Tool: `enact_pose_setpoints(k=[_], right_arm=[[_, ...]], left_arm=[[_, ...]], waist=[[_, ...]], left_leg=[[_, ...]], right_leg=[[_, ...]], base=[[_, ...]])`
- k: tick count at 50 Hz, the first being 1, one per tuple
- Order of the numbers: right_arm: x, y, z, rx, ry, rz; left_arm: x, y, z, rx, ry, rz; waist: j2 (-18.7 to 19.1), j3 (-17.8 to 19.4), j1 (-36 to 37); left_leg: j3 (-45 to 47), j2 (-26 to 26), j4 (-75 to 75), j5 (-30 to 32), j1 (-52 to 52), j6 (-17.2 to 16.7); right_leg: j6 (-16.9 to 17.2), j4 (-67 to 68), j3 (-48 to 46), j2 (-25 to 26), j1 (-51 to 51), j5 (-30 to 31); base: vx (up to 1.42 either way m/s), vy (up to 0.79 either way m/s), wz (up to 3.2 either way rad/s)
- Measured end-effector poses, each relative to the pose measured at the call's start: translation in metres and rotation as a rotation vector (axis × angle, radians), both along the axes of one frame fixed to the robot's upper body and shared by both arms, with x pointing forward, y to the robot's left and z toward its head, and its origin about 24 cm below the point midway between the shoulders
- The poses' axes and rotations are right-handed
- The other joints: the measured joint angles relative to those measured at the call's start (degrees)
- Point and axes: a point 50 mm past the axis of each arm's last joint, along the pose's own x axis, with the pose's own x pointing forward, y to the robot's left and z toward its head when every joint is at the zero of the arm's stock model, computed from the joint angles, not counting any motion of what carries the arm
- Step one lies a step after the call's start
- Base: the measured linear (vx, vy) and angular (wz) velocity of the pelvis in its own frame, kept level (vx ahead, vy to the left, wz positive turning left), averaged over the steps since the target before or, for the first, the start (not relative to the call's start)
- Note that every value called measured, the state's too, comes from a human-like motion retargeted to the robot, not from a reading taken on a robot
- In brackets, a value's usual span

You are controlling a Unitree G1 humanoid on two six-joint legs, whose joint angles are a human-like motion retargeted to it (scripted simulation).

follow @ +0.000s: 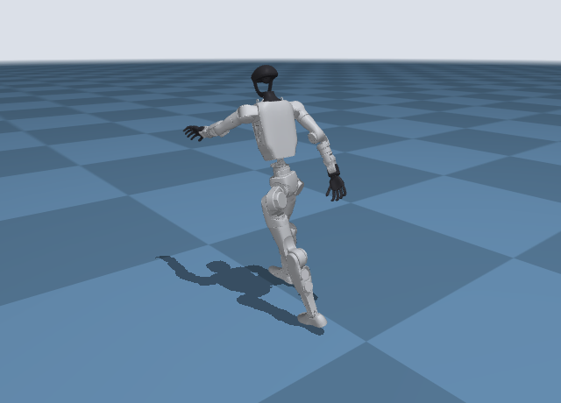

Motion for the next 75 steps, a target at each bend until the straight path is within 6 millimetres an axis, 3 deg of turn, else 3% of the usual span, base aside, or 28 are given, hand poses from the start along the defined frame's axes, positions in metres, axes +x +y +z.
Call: enact_pose_setpoints(k=[5, 7, 9, 12, 15, 16, 19, 22, 25, 27, 30, 33, 36, 40, 43, 45, 48, 51, 54, 56, 58, 60, 62, 64, 66, 70, 72, 75], right_arm=[[-0.045, 0.015, 0.015, 0.125, 0.200, 0.008], [-0.044, 0.013, 0.013, 0.105, 0.251, 0.058], [-0.036, 0.006, 0.008, 0.060, 0.268, 0.109], [0.004, -0.008, -0.005, -0.012, 0.158, 0.144], [0.072, -0.021, -0.019, -0.068, -0.059, 0.129], [0.098, -0.026, -0.022, -0.106, -0.136, 0.115], [0.192, -0.049, -0.015, -0.281, -0.357, 0.152], [0.294, -0.063, 0.016, -0.468, -0.604, 0.291], [0.399, -0.058, 0.077, -0.590, -0.920, 0.368], [0.455, -0.046, 0.129, -0.580, -1.166, 0.267], [0.515, -0.027, 0.217, -0.482, -1.538, 0.040], [0.546, -0.004, 0.311, -0.426, -1.896, 0.024], [0.555, 0.025, 0.412, -0.471, -2.193, 0.212], [0.531, 0.071, 0.543, -0.611, -2.517, 0.438], [0.494, 0.100, 0.618, -0.701, -2.707, 0.489], [0.471, 0.126, 0.648, -0.688, -2.819, 0.514], [0.461, 0.171, 0.638, -0.428, -2.946, 0.512], [0.470, 0.202, 0.570, -0.002, -2.911, 0.521], [0.473, 0.208, 0.482, 0.233, -2.707, 0.620], [0.474, 0.199, 0.420, 0.256, -2.515, 0.700], [0.471, 0.179, 0.348, 0.212, -2.281, 0.755], [0.456, 0.145, 0.266, 0.127, -2.012, 0.768], [0.423, 0.095, 0.185, 0.015, -1.729, 0.711], [0.371, 0.036, 0.122, -0.105, -1.448, 0.616], [0.305, -0.027, 0.081, -0.220, -1.167, 0.514], [0.158, -0.124, 0.057, -0.349, -0.616, 0.314], [0.078, -0.155, 0.069, -0.404, -0.359, 0.143], [-0.030, -0.171, 0.104, -0.529, -0.041, -0.161]], left_arm=[[-0.023, 0.001, 0.158, 0.164, -0.366, 0.075], [-0.035, 0.009, 0.183, 0.145, -0.454, 0.127], [-0.034, 0.019, 0.171, 0.043, -0.465, 0.124], [-0.020, 0.031, 0.094, -0.107, -0.326, 0.096], [-0.021, 0.033, -0.025, -0.103, -0.019, 0.095], [-0.028, 0.032, -0.069, -0.061, 0.119, 0.096], [-0.073, 0.034, -0.188, 0.118, 0.514, 0.120], [-0.169, 0.054, -0.297, 0.365, 0.986, 0.169], [-0.312, 0.095, -0.358, 0.576, 1.476, 0.274], [-0.411, 0.124, -0.360, 0.590, 1.764, 0.419], [-0.535, 0.159, -0.319, 0.365, 2.003, 0.792], [-0.630, 0.168, -0.260, -0.016, 2.011, 1.218], [-0.693, 0.164, -0.199, -0.154, 2.038, 1.492], [-0.731, 0.169, -0.125, -0.043, 2.187, 1.646], [-0.736, 0.175, -0.105, 0.068, 2.147, 1.786], [-0.740, 0.168, -0.111, 0.048, 2.075, 1.874], [-0.717, 0.157, -0.174, -0.184, 1.890, 1.873], [-0.645, 0.164, -0.251, -0.409, 1.716, 1.670], [-0.521, 0.179, -0.310, -0.366, 1.576, 1.323], [-0.418, 0.179, -0.327, -0.143, 1.483, 1.042], [-0.310, 0.163, -0.322, 0.125, 1.327, 0.774], [-0.208, 0.133, -0.294, 0.344, 1.103, 0.559], [-0.128, 0.099, -0.247, 0.472, 0.847, 0.425], [-0.074, 0.071, -0.191, 0.548, 0.603, 0.350], [-0.039, 0.048, -0.136, 0.591, 0.400, 0.295], [-0.003, 0.007, -0.029, 0.642, 0.106, 0.188], [0.006, -0.020, 0.027, 0.555, -0.022, 0.124], [-0.003, -0.052, 0.128, 0.547, -0.235, 0.094]], waist=[[-1.9, 3.4, -1.8], [-2.0, 4.2, -2.5], [-1.2, 3.5, -2.6], [1.1, 1.6, -0.6], [0.9, 1.9, 1.5], [0.0, 2.0, 2.2], [-0.3, 0.9, 6.4], [-1.7, -2.6, 14.0], [-6.5, -5.0, 23.5], [-11.6, -5.4, 31.8], [-18.9, -3.0, 46.8], [-17.0, 0.8, 59.4], [-13.0, 2.6, 65.3], [-11.0, 4.0, 67.9], [-10.7, 4.5, 69.2], [-11.1, 3.8, 69.5], [-14.5, 1.0, 68.6], [-20.8, -1.3, 66.5], [-28.1, -0.1, 63.6], [-30.8, 1.2, 59.6], [-30.9, 1.4, 54.1], [-28.8, 0.1, 47.7], [-23.9, -2.4, 40.4], [-17.4, -5.3, 32.0], [-10.4, -7.8, 23.0], [-2.3, -9.3, 8.2], [-1.9, -8.9, 4.1], [-3.6, -6.1, -1.0]], left_leg=[[-0.6, 4.4, -0.7, -10.5, 8.2, 2.5], [-1.3, 5.4, -0.2, -11.7, 10.1, 2.6], [-1.6, 5.7, 1.6, -9.7, 10.8, 2.6], [-0.5, 5.5, 6.4, -0.1, 10.1, 3.1], [2.5, 3.3, 18.6, 10.3, 7.5, 3.8], [4.4, 1.5, 28.3, 8.7, 3.9, 4.6], [11.4, -1.0, 59.9, -4.9, -13.5, 8.6], [19.1, -0.7, 77.0, -18.8, -29.4, 14.7], [26.2, -2.5, 74.5, -23.3, -38.7, 19.4], [30.1, -6.0, 61.5, -20.2, -40.9, 20.2], [34.5, -10.4, 31.8, -10.1, -37.4, 18.5], [35.0, -7.9, 11.0, -4.1, -30.8, 13.5], [33.7, -4.8, 3.2, -4.6, -30.3, 9.3], [38.5, -1.2, -0.6, -7.2, -36.9, 5.9], [42.6, 0.3, -0.7, -9.8, -42.7, 5.7], [42.2, 1.9, -0.5, -9.9, -44.8, 5.8], [43.6, 2.2, 1.0, -3.0, -45.2, 7.5], [46.5, -1.8, 4.6, 1.6, -42.8, 11.8], [45.7, -8.2, 14.9, -4.7, -42.4, 15.5], [43.8, -11.0, 23.0, -11.1, -42.6, 15.2], [41.5, -12.4, 27.7, -16.4, -40.6, 13.7], [38.5, -12.4, 27.0, -19.8, -35.8, 12.1], [34.7, -10.5, 21.1, -19.7, -28.8, 10.3], [30.3, -7.1, 14.5, -15.8, -22.2, 8.5], [25.0, -3.0, 9.2, -8.3, -17.3, 6.7], [15.8, 2.5, 3.0, 5.2, -10.4, 4.7], [17.5, 3.2, 1.2, 3.8, -7.1, 5.0], [26.3, 4.3, -0.7, -2.8, -2.5, 2.9]], right_leg=[[0.6, -10.3, -1.2, 1.2, -7.4, -2.5], [-0.4, -9.2, 0.3, 2.2, -9.3, -0.4], [-2.1, -5.7, 2.2, 3.6, -10.6, 5.5], [-5.9, 4.2, 1.0, 5.8, -12.8, 6.0], [-7.2, 20.0, 0.5, 6.3, -12.7, -3.4], [-6.9, 24.6, 0.9, 5.5, -11.7, -6.8], [-5.6, 34.9, 1.2, 4.7, -11.1, -15.8], [-4.0, 36.1, 2.7, 6.1, -7.9, -20.9], [-1.6, 26.1, 7.4, 7.4, 1.8, -19.4], [0.6, 15.3, 13.0, 6.1, 9.7, -13.2], [4.3, 2.3, 22.2, 2.5, 20.2, 2.0], [5.2, -4.7, 23.0, 2.6, 31.6, 14.1], [5.4, -8.9, 15.8, 2.5, 39.5, 13.2], [7.2, -11.3, 6.9, 2.7, 41.2, 2.8], [6.1, -8.3, 8.2, 0.7, 43.9, -8.2], [5.7, -4.7, 10.6, 0.1, 45.0, -12.5], [5.1, 0.1, 12.2, -2.3, 45.6, -6.9], [3.3, 7.5, 13.2, -6.2, 44.5, 6.9], [4.7, 23.9, 15.6, -9.6, 38.1, 14.5], [3.1, 38.0, 16.4, -10.0, 31.3, 7.1], [-0.9, 50.2, 14.5, -10.5, 23.7, -2.1], [-4.5, 59.5, 12.6, -9.3, 15.6, -6.7], [-7.2, 64.2, 10.7, -4.8, 7.9, -9.2], [-9.4, 63.6, 7.0, 0.4, 1.5, -11.5], [-10.3, 57.9, 3.3, 5.6, -3.4, -11.5], [-9.4, 37.0, -1.1, 9.7, -7.5, -7.1], [-6.4, 24.6, -2.9, 7.8, -6.4, -3.2], [-1.3, 7.4, -4.9, 4.8, -4.3, 0.0]], base=[[0.61, -0.49, -0.01], [0.76, -0.48, -0.13], [0.89, -0.47, -0.24], [1.05, -0.49, -0.64], [1.20, -0.49, -0.33], [1.20, -0.48, 0.08], [1.08, -0.45, -0.04], [1.04, -0.41, -0.60], [1.09, -0.35, -1.23], [1.12, -0.25, -1.91], [1.16, -0.10, -2.70], [1.23, 0.12, -2.66], [1.17, 0.26, -1.42], [1.00, 0.26, -0.24], [1.01, 0.40, -0.02], [1.14, 0.40, -0.28], [1.30, 0.49, -0.32], [1.39, 0.57, 0.26], [1.34, 0.54, 1.02], [1.24, 0.41, 1.29], [1.18, 0.33, 1.06], [1.14, 0.29, 0.74], [1.13, 0.29, 0.63], [1.11, 0.26, 0.96], [1.11, 0.20, 1.54], [1.15, 0.08, 1.78], [1.17, -0.03, 1.62], [1.14, -0.14, 1.41]])
